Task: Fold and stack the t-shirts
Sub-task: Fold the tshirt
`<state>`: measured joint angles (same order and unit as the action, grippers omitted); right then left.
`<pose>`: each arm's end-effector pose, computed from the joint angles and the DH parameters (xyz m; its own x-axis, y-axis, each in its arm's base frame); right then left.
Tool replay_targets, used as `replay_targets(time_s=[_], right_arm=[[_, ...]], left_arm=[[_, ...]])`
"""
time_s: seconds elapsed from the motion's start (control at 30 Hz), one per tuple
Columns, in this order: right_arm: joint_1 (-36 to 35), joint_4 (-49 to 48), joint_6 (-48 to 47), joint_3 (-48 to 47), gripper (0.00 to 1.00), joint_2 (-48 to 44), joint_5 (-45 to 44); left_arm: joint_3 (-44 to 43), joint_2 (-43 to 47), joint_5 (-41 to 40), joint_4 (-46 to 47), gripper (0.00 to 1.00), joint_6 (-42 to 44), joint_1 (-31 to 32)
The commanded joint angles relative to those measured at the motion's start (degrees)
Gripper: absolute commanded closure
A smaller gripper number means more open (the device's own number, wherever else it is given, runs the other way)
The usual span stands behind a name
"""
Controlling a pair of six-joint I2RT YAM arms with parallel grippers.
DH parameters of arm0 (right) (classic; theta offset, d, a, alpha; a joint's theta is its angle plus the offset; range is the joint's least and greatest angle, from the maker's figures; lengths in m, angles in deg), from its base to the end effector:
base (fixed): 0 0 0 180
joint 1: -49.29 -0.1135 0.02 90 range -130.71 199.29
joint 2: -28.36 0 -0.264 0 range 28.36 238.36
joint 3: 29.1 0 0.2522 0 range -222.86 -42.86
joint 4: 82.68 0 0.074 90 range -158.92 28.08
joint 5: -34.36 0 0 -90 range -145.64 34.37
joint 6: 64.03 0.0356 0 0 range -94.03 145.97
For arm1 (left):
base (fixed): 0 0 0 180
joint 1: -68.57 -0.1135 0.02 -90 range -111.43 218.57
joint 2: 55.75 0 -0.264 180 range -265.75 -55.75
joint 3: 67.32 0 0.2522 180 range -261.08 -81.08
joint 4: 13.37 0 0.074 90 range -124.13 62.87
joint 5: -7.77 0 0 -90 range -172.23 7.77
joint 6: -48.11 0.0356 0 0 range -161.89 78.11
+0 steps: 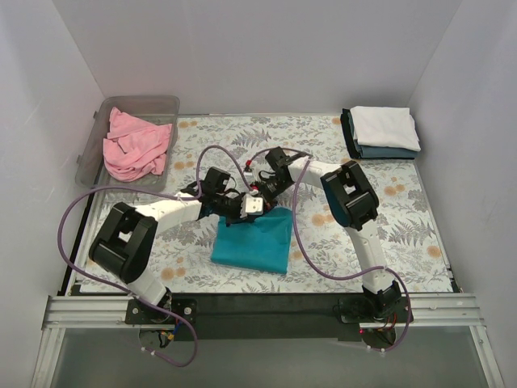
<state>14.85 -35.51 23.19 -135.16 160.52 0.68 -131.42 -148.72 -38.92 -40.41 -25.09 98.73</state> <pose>0.3549 0.2793 0.1085 -0.7641 -0.5566 -0.3262 -0.5489 0.2952 0.7820 0.2562 -0.1771 0.1726 -0.4837 0.5243 -0.7008 0.8752 0.2971 -0.3818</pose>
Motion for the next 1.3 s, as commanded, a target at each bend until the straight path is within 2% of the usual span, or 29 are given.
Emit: replay_targets(time_s=[0.0,0.37,0.57,0.73,0.9,1.27], right_arm=[[1.0,2.3,-3.0,-6.3,0.99,-4.5,-7.3],[2.6,3.8,-5.7,-8.5,0.99,-5.6,-9.2],[2.0,6.4,-8.8,-4.8,0.99,-3.2,-2.4],[1.7,8.6,-11.4,-2.7,0.99,-2.6,1.3],[1.7,15.2,-16.6,-2.5,0.99,-2.3,6.5],[0.4,18.4,-20.8,-1.4,0.99,3.0,2.6]], left_arm=[[3.3,4.9,1.8,0.7,1.0,3.3,1.7],[6.1,5.3,1.3,1.0,1.0,-0.3,4.6],[8.3,8.6,0.2,-0.8,1.0,-5.4,7.3],[11.7,11.3,-1.2,-0.2,1.0,-5.6,8.4],[11.9,11.3,-2.4,0.1,1.0,-6.3,8.6],[10.4,13.2,-2.9,-0.8,1.0,-4.1,8.9]])
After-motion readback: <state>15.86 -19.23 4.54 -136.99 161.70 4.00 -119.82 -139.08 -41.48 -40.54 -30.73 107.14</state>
